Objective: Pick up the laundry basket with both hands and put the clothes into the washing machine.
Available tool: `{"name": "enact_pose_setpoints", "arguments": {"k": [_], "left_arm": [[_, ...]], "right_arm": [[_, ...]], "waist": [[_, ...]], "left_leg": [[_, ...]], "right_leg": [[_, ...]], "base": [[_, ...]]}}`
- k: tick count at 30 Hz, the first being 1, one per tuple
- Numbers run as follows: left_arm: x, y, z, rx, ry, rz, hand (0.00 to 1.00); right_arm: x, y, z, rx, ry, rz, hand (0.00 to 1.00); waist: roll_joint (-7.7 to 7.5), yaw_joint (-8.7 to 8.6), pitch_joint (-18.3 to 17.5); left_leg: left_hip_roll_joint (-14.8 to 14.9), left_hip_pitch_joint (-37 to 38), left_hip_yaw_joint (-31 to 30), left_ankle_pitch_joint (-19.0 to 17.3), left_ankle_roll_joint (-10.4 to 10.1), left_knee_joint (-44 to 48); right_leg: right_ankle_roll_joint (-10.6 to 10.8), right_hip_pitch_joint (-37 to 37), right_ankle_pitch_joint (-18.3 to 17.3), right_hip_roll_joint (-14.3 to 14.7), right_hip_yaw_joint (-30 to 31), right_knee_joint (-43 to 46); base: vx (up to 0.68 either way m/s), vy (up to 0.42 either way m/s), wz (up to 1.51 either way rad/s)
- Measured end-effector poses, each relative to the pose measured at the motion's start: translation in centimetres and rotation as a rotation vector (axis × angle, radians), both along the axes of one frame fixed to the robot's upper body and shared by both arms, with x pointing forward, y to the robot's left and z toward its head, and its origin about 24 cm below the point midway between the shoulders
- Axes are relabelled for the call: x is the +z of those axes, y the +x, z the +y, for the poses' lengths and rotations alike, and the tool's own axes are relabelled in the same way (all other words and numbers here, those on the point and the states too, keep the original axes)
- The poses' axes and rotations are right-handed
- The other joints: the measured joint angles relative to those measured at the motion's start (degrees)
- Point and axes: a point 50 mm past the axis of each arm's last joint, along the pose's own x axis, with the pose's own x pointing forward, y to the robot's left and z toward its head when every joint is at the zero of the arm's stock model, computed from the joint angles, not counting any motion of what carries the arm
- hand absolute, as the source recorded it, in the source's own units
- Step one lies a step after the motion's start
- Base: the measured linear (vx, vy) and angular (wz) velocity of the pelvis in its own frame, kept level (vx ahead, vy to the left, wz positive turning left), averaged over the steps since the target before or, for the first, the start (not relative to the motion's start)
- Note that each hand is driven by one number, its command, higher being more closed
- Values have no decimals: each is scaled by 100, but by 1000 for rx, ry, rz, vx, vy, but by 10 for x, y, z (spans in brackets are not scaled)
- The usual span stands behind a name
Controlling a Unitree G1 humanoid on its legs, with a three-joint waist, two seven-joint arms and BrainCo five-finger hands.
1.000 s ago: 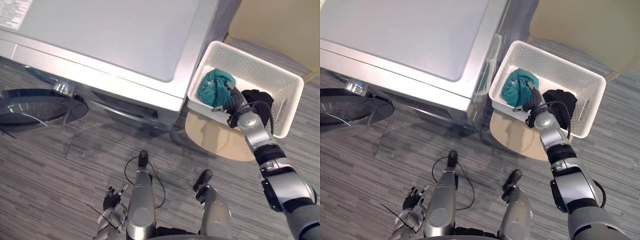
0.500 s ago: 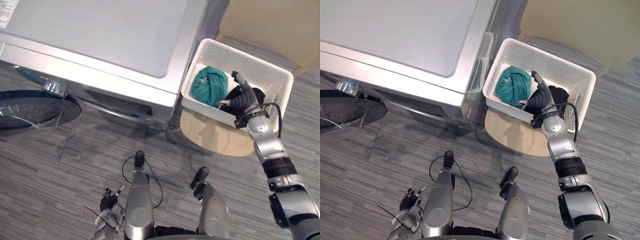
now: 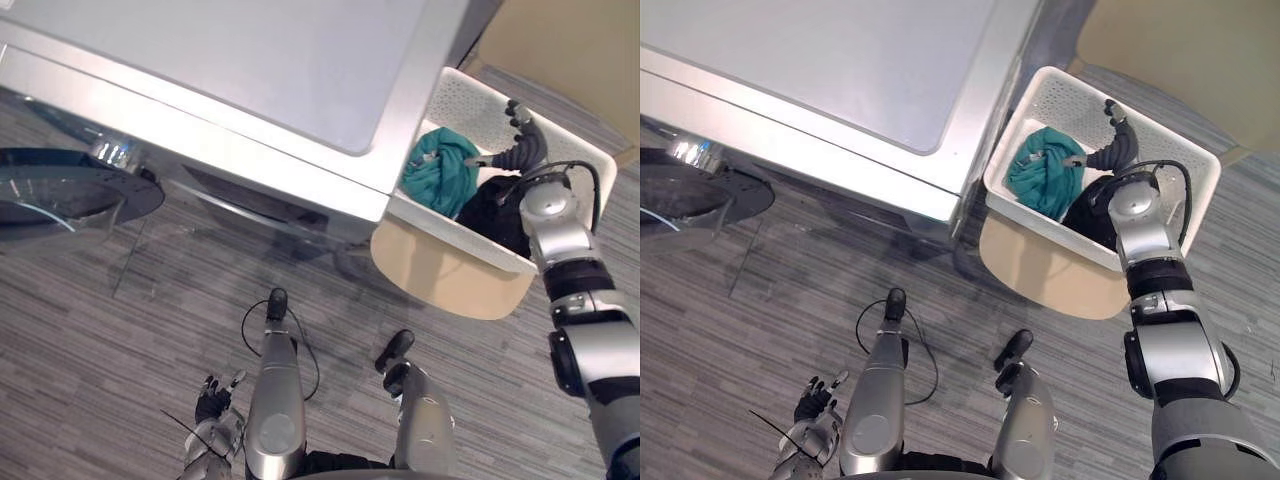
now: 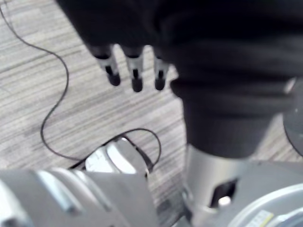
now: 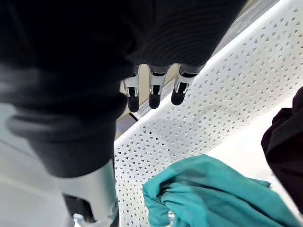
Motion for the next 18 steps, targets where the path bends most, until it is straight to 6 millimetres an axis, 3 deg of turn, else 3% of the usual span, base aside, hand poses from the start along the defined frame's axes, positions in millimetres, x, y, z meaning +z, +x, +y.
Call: {"name": "enact_pose_setpoints", "arguments": {"k": [5, 14, 18], "left_arm": [[0, 1, -2, 9, -16, -5, 0], [7, 20, -24, -49, -61, -75, 0], [10, 25, -26, -53, -62, -91, 0]], "right_arm": [[4, 5, -9, -45, 88, 18, 0], [-12, -3, -46, -190, 152, 97, 0], [-15, -4, -49, -210, 160, 121, 0]], "waist": [[14, 63, 6], [470, 301, 18], [533, 331, 21]], "left_leg": [[-25, -348, -191, 0, 0, 112], [-94, -986, -488, 0, 0, 397], [-100, -1240, -573, 6, 7, 471]], "right_leg": [[0, -156, 24, 12, -128, -33], [-15, -403, 125, 45, -408, -124], [-27, -589, 133, 61, -433, -98]], "base": [[-3, -1, 11], [-33, 11, 9], [-23, 12, 4]]}}
